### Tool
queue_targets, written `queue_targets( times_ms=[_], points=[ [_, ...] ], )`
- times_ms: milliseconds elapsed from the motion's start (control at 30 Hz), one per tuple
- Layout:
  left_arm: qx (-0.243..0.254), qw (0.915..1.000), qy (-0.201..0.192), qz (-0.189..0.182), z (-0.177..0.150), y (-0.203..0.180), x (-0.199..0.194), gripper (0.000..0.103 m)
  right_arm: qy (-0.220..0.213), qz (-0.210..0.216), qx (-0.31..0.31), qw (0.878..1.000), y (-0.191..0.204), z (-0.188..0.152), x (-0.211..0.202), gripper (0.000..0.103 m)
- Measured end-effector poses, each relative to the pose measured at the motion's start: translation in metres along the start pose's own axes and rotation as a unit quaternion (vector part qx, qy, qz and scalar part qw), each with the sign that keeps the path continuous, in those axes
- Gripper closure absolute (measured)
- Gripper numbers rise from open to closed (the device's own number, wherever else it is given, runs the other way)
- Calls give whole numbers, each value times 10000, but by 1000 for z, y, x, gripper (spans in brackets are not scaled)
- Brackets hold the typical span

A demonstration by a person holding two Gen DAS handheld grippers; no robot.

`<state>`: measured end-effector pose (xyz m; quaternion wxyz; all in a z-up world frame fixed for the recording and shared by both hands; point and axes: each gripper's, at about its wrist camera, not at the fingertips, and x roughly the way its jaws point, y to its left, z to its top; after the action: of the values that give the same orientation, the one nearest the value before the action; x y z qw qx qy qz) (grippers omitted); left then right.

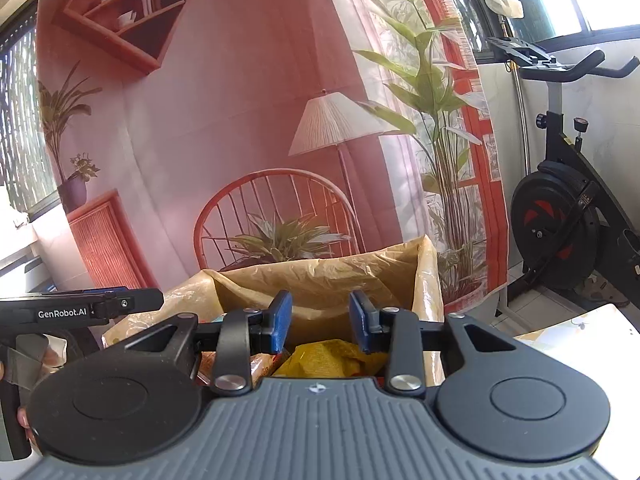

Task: Organize snacks
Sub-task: 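Carry the bread packet and red packet over the box and release them, then grasp the green cracker packet with the left tool while the right grasps the gold jerky packet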

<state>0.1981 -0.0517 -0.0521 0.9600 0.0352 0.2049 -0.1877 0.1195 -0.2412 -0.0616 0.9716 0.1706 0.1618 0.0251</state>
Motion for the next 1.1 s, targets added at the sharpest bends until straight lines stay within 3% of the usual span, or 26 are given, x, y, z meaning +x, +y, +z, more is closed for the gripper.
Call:
queue_targets(
  times_ms=[300,533,667,900,1033,1100],
  points=[
    [-348,9984,61,435,-15,36,-59,31,201,408,-642,9969,10,-13,-45,67],
    [-667,9949,166,739,-62,58,-94,32,368,390,-610,9967,7,-38,-68,67],
    [-881,9918,480,790,-92,68,-96,39,583,260,-378,9972,-3,-55,-71,67],
    [-1104,9860,911,859,-124,81,-87,39,1221,156,-208,9922,-10,-94,-57,67],
    [-1041,9863,989,814,-128,82,-82,39,1697,178,-427,9844,-9,-120,-39,50],
    [-1021,9862,1031,803,-130,81,-79,39,1989,79,-981,9751,-1,-136,-25,43]
  ],
)
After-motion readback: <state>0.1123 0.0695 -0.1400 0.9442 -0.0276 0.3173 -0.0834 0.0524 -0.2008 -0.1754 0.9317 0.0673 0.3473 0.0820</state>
